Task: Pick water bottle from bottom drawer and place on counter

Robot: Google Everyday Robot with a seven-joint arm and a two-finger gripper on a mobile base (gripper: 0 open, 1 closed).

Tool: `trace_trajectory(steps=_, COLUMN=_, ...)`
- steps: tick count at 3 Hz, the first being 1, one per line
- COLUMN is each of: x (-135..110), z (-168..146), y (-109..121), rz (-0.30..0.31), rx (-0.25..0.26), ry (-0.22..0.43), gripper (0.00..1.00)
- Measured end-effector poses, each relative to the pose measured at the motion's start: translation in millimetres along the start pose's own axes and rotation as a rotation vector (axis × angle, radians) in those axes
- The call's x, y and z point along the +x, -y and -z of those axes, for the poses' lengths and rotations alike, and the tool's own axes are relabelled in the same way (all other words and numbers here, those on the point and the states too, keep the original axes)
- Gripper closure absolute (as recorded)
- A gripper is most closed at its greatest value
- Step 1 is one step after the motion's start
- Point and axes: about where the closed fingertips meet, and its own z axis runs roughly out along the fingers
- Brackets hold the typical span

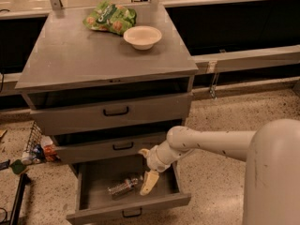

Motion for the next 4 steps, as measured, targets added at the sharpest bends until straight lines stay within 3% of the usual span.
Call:
trace_trajectory(steps=1, x=-0.3, z=0.1, y=0.3, rz=0.0, rx=0.001, ry=0.001, gripper=0.0)
trace_trajectory(steps=2, x=27.1, z=-48.2, y=-2.7, rz=-0.088, rx=-0.023, ry=0.034, gripper=0.0)
trace_trajectory(steps=3, x=63.3, z=-115.5, y=-4.8, rz=-0.222, rx=-0.029, ry=0.078, gripper=0.0)
trace_trajectory(steps=4, x=77.3, z=-139.9, y=-23.1, rz=-0.259, rx=-0.063, ry=0.087, gripper=0.0)
